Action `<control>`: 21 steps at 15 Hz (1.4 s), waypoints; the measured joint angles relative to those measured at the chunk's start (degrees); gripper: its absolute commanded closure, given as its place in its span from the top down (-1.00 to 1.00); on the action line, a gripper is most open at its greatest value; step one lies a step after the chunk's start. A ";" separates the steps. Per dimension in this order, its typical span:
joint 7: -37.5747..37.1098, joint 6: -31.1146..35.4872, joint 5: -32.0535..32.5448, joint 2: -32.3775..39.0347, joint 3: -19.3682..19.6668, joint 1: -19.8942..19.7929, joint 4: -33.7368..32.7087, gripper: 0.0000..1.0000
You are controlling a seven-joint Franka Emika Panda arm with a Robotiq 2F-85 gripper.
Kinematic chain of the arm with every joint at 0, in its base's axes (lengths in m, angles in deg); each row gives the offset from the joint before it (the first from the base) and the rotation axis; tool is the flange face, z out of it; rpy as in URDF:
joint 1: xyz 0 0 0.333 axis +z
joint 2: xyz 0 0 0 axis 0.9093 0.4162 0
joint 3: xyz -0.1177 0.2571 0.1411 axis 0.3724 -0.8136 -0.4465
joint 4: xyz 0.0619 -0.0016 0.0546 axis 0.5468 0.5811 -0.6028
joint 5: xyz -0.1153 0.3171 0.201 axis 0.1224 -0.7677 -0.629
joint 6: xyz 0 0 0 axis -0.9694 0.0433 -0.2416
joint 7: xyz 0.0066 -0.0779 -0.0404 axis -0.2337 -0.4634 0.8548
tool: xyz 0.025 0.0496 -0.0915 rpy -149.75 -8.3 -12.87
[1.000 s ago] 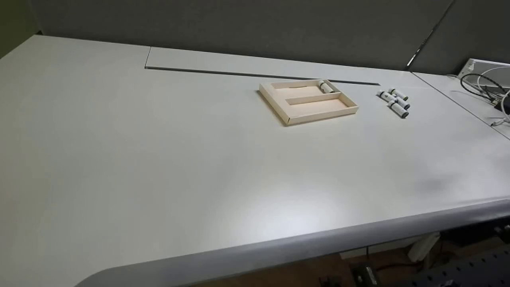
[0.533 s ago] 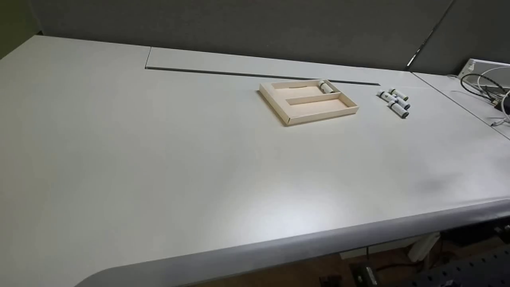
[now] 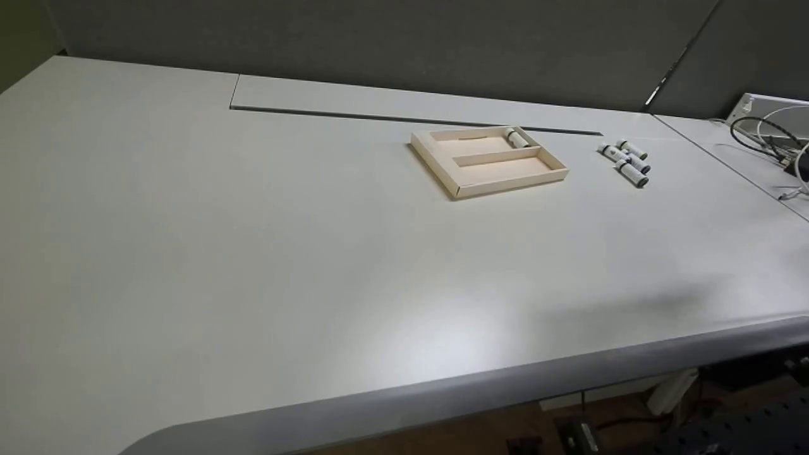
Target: Take one bottle from the table and put it in the top compartment of the box
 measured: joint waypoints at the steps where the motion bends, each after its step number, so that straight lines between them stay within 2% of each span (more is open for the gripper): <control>1: 0.01 0.13 1.35 2.64 0.30 -0.72 -3.38 1.00; 4: -0.53 -0.06 2.62 9.01 0.65 -2.32 -11.99 1.00; 19: -0.19 0.58 3.16 9.27 0.38 -2.26 -10.89 1.00; 21: 2.67 2.75 2.37 10.53 0.41 -2.38 -10.88 1.00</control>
